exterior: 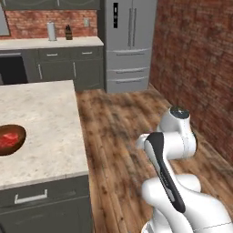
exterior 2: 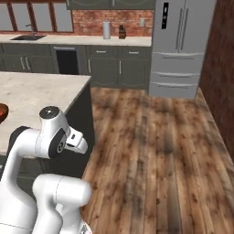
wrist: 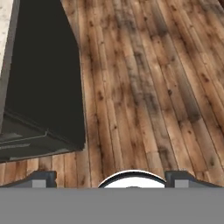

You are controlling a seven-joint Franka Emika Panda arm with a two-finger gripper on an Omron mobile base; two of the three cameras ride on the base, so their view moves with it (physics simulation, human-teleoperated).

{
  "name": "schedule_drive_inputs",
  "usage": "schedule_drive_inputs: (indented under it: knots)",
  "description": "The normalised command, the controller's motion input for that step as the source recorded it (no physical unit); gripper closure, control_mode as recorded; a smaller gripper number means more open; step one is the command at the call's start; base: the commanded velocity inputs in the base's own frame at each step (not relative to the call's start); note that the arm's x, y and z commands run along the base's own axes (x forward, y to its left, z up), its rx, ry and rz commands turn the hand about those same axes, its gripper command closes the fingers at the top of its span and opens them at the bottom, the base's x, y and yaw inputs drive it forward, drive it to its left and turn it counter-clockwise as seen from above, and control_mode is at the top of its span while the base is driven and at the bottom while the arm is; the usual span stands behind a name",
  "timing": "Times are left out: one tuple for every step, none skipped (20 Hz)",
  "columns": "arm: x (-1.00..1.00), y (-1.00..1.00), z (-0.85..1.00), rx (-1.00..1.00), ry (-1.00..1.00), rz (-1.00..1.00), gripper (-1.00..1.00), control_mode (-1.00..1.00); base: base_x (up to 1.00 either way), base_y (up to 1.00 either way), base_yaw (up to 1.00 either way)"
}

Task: Place one of the steaks on the plate and the other in the bowl. Then place the bowl in the fridge.

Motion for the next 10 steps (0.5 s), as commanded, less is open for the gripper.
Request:
schedule_drive_inputs:
  knots:
    - [0.00,0.00,0.00,0.00,0.00,0.00,-1.00,1.00,0.40,-1.00,0.03]
    - [0.00,0.00,0.00,0.00,0.00,0.00,-1.00,1.00,0.41,-1.00,0.03]
    - [0.00,0.00,0.00,0.00,0.00,0.00,-1.00,1.00,0.44,-1.00,0.04]
    - [0.00,0.00,0.00,0.00,0.00,0.00,-1.00,1.00,0.49,-1.00,0.06]
    - [0.00,0.00,0.00,0.00,0.00,0.00,-1.00,1.00,0.54,-0.99,0.07]
    - [0.00,0.00,0.00,0.00,0.00,0.00,-1.00,1.00,0.60,-0.96,0.07]
    - [0.00,0.00,0.00,0.00,0.00,0.00,-1.00,1.00,0.63,-0.93,0.07]
    - [0.00,0.00,0.00,0.00,0.00,0.00,-1.00,1.00,0.76,-0.79,0.05]
    - [0.00,0.00,0.00,0.00,0.00,0.00,-1.00,1.00,0.82,-0.72,0.05]
    - [0.00,0.00,0.00,0.00,0.00,0.00,-1.00,1.00,0.84,-0.69,0.05]
